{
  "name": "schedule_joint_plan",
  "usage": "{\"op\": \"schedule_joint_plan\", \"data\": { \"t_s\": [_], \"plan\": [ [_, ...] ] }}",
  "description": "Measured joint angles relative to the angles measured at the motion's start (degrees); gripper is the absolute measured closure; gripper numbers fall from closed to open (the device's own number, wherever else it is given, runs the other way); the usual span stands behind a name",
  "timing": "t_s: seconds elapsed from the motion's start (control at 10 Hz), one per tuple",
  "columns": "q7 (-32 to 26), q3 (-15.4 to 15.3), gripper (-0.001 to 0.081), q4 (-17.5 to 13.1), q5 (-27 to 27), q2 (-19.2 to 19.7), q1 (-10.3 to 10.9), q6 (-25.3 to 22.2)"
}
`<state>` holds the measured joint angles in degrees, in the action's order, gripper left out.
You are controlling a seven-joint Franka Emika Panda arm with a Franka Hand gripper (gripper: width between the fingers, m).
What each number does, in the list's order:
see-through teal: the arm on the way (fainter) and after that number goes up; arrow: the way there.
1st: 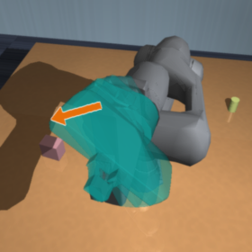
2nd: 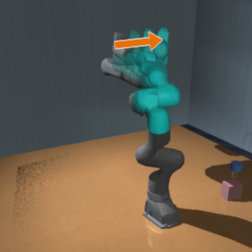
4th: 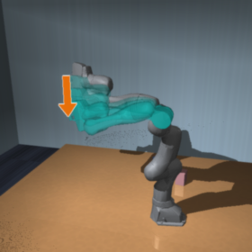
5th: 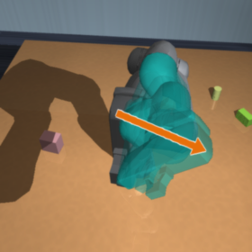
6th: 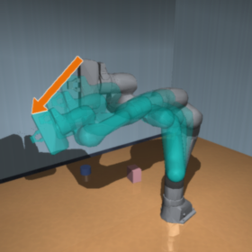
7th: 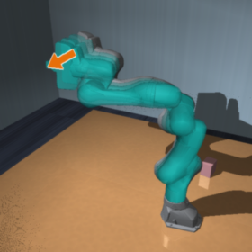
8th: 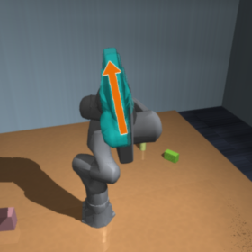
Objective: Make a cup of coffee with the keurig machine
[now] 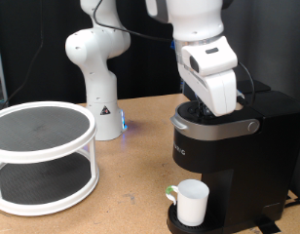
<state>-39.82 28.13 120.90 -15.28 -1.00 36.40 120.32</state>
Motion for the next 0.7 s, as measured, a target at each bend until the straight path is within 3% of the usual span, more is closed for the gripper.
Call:
{"op": "schedule_joint_plan", "data": {
  "t_s": [0.2, 0.7],
  "plan": [
    [-4.02, 0.03, 0.0805, 2.57, -2.54, -1.83, 0.0, 3.57],
    [-6.3, -0.33, 0.0805, 5.57, -5.36, -7.9, 0.07, 4.92]
  ]
}}
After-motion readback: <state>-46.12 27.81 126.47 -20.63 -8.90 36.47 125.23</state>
